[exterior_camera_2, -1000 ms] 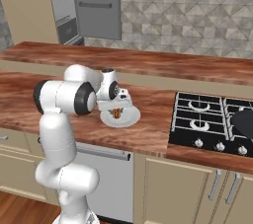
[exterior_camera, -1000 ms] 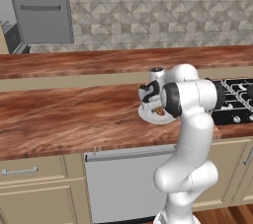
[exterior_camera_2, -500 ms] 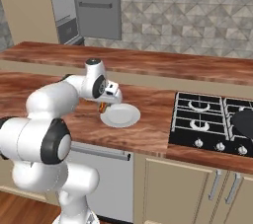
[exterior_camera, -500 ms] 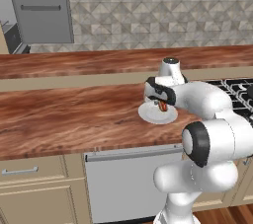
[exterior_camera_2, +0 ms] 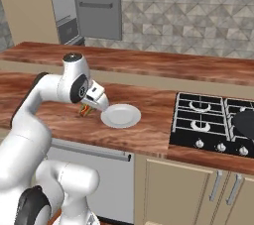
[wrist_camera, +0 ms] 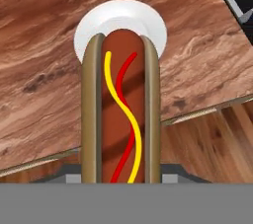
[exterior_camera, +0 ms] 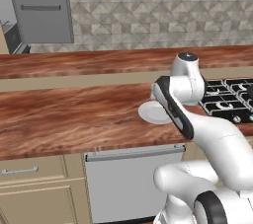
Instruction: Place the cold items (mushroom and cucumber) from the fridge in one tupperware on the dining counter. Place the warm items (kebab skewer and hot dog) in the stove area in another tupperware.
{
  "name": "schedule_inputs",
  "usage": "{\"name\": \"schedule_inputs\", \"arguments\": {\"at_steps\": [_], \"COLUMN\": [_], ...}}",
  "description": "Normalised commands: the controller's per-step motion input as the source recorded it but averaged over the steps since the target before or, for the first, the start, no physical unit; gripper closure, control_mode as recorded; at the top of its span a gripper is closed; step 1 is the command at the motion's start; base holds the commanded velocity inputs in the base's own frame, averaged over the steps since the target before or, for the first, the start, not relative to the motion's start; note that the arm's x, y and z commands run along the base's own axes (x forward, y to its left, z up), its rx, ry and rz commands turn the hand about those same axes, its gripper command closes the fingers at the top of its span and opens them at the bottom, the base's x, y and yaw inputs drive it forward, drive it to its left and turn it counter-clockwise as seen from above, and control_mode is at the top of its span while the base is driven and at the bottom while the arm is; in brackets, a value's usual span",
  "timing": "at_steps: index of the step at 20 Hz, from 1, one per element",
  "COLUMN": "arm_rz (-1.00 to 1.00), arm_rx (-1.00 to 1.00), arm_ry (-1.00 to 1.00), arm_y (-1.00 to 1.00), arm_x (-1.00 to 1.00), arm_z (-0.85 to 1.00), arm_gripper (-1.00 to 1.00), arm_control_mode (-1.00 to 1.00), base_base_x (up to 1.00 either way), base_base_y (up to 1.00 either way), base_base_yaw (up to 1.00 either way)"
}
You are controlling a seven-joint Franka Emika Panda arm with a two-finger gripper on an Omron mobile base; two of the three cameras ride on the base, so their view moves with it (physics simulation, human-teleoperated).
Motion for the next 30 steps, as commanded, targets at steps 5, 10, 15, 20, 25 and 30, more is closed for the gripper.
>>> {"name": "schedule_inputs", "arguments": {"at_steps": [5, 10, 15, 20, 25, 30], "arm_rz": [-0.06, 0.04, 0.0, -0.04, 0.0, 0.0], "arm_rx": [-0.12, 0.2, 0.05, 0.0, 0.0, 0.0], "arm_ry": [0.44, 0.1, 0.0, -0.01, 0.0, 0.0], "arm_y": [-0.02, -0.29, -0.04, -0.08, 0.0, 0.0], "arm_x": [-0.41, 0.0, 0.0, -0.12, 0.0, 0.0], "arm_z": [0.21, 0.0, -0.02, 0.0, 0.0, 0.0], "arm_gripper": [1.0, 1.0, 1.0, 1.0, 1.0, 1.0], "arm_control_mode": [-1.0, -1.0, -1.0, -1.0, 1.0, 1.0], "base_base_x": [0.0, 0.0, 0.0, 0.0, -0.56, -0.04], "base_base_y": [0.0, 0.0, 0.0, 0.0, -0.18, -0.02], "base_base_yaw": [0.0, 0.0, 0.0, 0.0, -0.63, -0.93]}}
